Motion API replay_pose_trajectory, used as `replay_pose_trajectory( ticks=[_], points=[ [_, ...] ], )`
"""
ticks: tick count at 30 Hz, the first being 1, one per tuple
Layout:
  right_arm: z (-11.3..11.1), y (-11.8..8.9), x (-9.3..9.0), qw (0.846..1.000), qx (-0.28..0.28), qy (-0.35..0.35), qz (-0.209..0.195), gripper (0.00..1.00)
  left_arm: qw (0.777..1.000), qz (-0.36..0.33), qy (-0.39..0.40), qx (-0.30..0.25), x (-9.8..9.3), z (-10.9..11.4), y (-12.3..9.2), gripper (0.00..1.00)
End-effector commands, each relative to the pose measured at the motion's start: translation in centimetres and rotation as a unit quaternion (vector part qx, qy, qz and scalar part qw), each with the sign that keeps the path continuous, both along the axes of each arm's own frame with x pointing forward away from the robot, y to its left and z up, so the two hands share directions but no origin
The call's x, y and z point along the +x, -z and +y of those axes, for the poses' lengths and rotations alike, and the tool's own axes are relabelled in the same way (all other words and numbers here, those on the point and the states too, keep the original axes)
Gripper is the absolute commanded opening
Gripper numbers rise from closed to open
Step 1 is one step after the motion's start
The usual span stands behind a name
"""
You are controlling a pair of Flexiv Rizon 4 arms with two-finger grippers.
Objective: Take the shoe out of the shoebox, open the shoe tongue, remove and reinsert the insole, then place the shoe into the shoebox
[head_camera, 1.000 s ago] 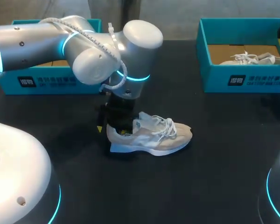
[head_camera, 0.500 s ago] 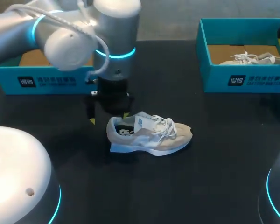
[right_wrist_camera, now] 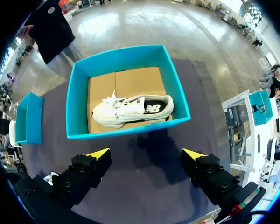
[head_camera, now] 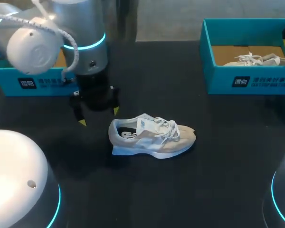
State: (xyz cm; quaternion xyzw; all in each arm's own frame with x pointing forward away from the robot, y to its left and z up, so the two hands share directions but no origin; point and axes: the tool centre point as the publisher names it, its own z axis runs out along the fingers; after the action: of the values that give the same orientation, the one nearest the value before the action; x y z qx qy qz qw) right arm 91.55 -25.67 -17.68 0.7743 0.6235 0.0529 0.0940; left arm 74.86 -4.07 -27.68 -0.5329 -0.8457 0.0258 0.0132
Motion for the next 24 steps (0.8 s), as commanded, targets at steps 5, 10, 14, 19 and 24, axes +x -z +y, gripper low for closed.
replay_pose_trajectory(
  ticks=[5,10,14,19,24],
  points=[
    [0.03,0.04,-0.07,1.000,0.000,0.000,-0.001,1.00,0.999,-0.016,-0.001,-0.029,-0.31,0.44,0.15,1.00],
    [0.03,0.04,-0.07,1.000,0.000,0.000,-0.001,1.00,0.999,-0.016,-0.001,-0.029,-0.31,0.44,0.15,1.00],
    [0.03,0.04,-0.07,1.000,0.000,0.000,-0.001,1.00,0.999,-0.016,-0.001,-0.029,-0.31,0.44,0.15,1.00],
    [0.03,0.04,-0.07,1.000,0.000,0.000,-0.001,1.00,0.999,-0.016,-0.001,-0.029,-0.31,0.44,0.15,1.00],
    [0.03,0.04,-0.07,1.000,0.000,0.000,-0.001,1.00,0.999,-0.012,-0.015,-0.035,-0.30,0.50,-0.10,1.00]
  ],
)
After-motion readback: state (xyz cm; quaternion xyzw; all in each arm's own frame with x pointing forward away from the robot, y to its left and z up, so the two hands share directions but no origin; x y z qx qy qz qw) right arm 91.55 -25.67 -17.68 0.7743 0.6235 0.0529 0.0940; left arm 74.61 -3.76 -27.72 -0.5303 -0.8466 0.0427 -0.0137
